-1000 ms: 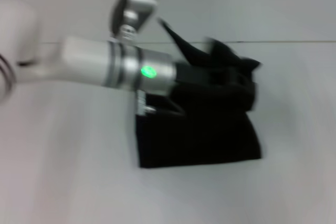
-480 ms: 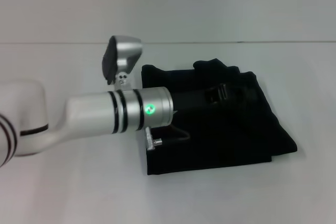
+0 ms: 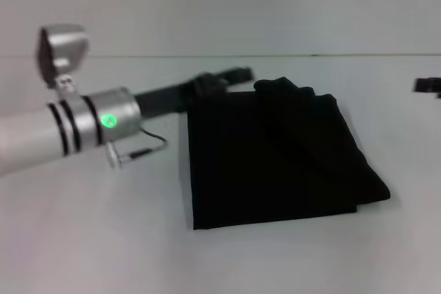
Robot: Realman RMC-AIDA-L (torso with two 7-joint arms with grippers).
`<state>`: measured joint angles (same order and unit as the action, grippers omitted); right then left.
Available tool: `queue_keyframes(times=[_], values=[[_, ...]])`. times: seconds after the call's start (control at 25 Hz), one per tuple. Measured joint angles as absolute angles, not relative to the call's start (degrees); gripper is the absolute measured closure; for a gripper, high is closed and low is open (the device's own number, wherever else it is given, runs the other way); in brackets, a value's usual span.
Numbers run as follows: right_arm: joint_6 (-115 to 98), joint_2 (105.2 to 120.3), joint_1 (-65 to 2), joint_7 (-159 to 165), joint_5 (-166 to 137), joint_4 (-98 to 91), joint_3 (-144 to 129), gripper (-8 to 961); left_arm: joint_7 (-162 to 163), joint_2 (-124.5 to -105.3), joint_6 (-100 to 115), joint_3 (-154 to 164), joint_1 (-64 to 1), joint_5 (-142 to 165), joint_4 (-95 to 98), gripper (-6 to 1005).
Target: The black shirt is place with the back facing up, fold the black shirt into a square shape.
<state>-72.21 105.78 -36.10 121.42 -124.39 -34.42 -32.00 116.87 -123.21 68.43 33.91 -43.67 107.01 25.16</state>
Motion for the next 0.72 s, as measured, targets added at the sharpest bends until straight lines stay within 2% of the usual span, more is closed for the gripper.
queue_keyframes(times=[0.16,0.28,0.48,0.72], values=[[-72.1,106.06,-39.3,123.3,-124.4,-31.3,-34.6,149,117.2,-121.72,60.9,34.2,-43.3,108.1,26.4,215],[-71.4,106.60,-41.6,124.0,-124.5,-29.1,-36.9,150,117.4,-121.00,53.7,34.6,-44.4,110.4,25.7,48],[-69.3,108.31,-43.4,124.8,-124.5,-28.7,-39.1,151,117.2,-120.92,41.0,38.0,-47.4,112.7,23.3,48],[-67.9,108.80,-44.1,124.9,-124.5,-28.7,-39.2,153,117.0,-121.76,31.8,46.4,-49.9,112.8,20.6,47]])
